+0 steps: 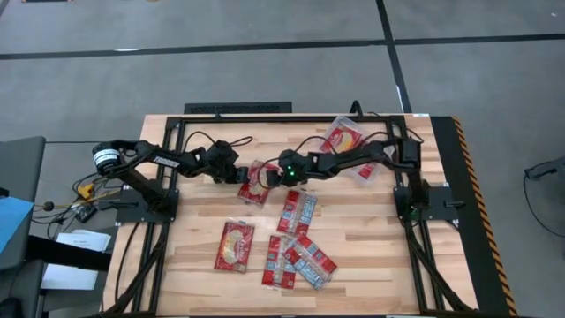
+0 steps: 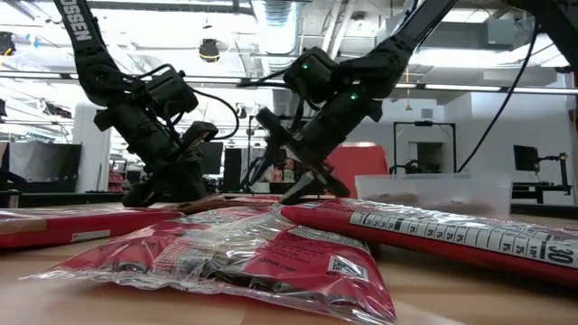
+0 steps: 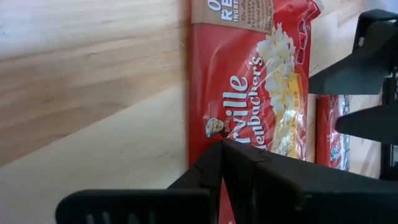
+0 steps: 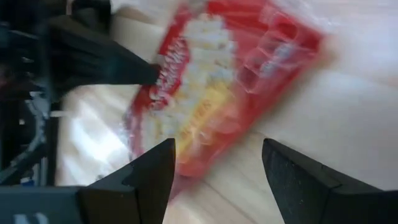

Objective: Sort popcorn bags into baskets
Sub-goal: Put the red popcorn bag into the transparent bin

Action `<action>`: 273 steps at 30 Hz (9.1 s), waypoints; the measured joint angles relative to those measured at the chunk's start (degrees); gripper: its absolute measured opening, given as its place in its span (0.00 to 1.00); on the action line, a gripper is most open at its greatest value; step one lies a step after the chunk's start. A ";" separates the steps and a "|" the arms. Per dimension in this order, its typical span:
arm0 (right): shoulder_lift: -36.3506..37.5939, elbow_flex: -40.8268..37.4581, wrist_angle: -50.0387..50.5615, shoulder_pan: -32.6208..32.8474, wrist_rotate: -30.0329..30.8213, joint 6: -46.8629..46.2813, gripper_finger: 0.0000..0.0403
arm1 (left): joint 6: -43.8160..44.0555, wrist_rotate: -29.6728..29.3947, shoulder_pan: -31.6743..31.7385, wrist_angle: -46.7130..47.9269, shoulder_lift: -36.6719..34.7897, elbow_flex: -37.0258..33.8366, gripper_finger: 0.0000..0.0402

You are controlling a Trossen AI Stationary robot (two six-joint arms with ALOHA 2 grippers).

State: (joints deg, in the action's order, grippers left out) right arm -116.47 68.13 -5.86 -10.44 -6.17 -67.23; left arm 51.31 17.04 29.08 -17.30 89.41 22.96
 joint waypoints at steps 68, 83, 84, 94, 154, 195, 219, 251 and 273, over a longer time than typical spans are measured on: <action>70.32 -37.47 51.59 -18.57 21.38 -7.97 0.09 | -2.88 0.47 9.77 1.27 -22.71 12.50 0.00; 59.76 -37.72 43.05 -26.95 15.43 2.70 0.11 | -3.76 0.07 9.77 1.66 -22.73 12.50 0.00; 59.04 -37.72 42.54 -27.21 15.28 3.65 0.11 | -3.75 0.07 9.77 1.66 -22.73 12.50 0.00; 57.67 -37.68 43.41 -28.32 14.49 4.95 0.31 | -3.81 0.09 9.77 2.62 -22.77 12.52 0.00; 37.99 -26.35 62.43 -23.09 26.12 14.53 0.18 | -0.22 12.39 -5.35 -13.42 2.71 14.12 0.00; 36.08 -22.29 64.32 -26.48 28.50 16.52 0.18 | -0.55 12.24 -5.35 -13.40 2.69 14.12 0.00; 39.22 -19.61 33.88 22.48 26.07 -22.52 0.20 | -15.64 19.31 -13.74 -11.06 11.77 17.95 0.00; 27.99 -19.67 24.34 29.52 31.40 -34.56 0.45 | -19.28 -7.69 -24.96 -1.35 23.40 29.62 0.00; 15.14 -19.58 12.52 28.92 27.33 -38.70 0.70 | -18.80 -9.86 -24.96 2.51 25.55 30.10 0.00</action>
State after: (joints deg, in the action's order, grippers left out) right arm -101.33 48.56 6.66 18.48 21.15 -105.93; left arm 32.50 7.17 4.12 -14.79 114.96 53.06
